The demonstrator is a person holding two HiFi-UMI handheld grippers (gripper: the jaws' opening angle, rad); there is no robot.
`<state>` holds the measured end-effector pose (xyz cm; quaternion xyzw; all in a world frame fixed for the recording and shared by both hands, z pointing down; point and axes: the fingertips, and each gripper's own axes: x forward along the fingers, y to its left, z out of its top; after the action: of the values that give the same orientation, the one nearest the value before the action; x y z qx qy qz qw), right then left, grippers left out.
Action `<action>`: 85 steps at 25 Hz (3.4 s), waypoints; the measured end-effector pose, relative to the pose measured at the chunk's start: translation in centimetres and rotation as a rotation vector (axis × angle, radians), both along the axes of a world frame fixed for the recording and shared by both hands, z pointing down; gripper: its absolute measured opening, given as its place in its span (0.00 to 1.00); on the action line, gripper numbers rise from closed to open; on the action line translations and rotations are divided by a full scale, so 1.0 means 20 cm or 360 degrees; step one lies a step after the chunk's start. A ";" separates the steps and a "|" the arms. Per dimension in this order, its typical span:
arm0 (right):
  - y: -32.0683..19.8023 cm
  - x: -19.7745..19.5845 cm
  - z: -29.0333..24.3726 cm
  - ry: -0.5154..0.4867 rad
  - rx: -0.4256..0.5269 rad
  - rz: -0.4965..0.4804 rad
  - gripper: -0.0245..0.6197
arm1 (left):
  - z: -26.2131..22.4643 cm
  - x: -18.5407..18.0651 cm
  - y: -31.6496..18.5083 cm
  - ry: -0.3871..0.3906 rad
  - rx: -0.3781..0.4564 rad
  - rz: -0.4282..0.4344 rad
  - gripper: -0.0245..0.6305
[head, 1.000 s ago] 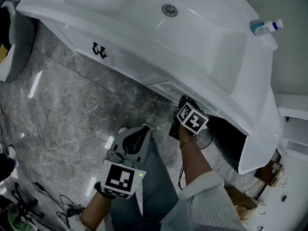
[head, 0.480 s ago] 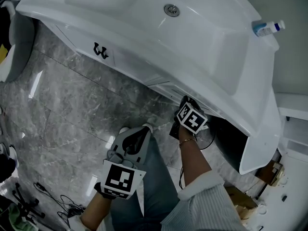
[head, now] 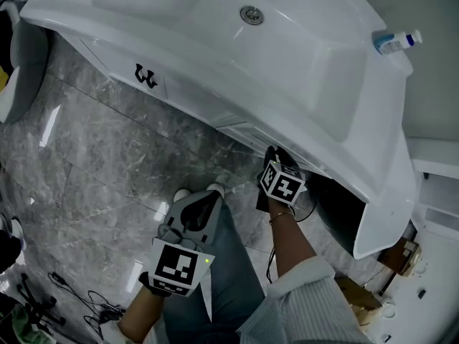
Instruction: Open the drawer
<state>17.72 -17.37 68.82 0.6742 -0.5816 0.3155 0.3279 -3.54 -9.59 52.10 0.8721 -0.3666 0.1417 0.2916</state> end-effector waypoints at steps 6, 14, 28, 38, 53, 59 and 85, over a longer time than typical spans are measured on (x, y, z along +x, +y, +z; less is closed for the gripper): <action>0.06 -0.05 0.01 0.0103 -0.0057 -0.0273 0.21 | 0.00 0.01 0.01 0.0001 -0.0005 0.0000 0.06; 0.13 -0.10 0.01 0.0028 -0.0044 -0.0442 0.19 | 0.00 0.04 0.06 0.0004 -0.0008 0.0014 0.06; 0.24 -0.16 -0.01 -0.0043 -0.0063 -0.0624 0.17 | -0.01 0.09 0.15 -0.0004 0.0005 0.0078 0.06; 0.32 -0.20 -0.02 -0.0043 -0.0071 -0.0690 0.16 | -0.01 0.11 0.19 0.0003 -0.0002 0.0084 0.06; 0.46 -0.27 -0.03 0.0010 -0.0065 -0.0845 0.13 | -0.01 0.08 0.19 -0.0008 0.0004 0.0095 0.06; 0.52 -0.29 -0.04 0.0010 -0.0064 -0.0879 0.12 | -0.03 0.09 0.20 -0.0007 0.0008 0.0110 0.06; 0.61 -0.32 -0.02 0.0105 -0.0036 -0.0939 0.10 | -0.02 0.08 0.22 -0.0025 0.0000 0.0093 0.06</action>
<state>11.29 -5.11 68.39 0.4822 -0.7381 0.1908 0.4316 -2.00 -5.29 51.72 0.8813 -0.3433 0.1569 0.2844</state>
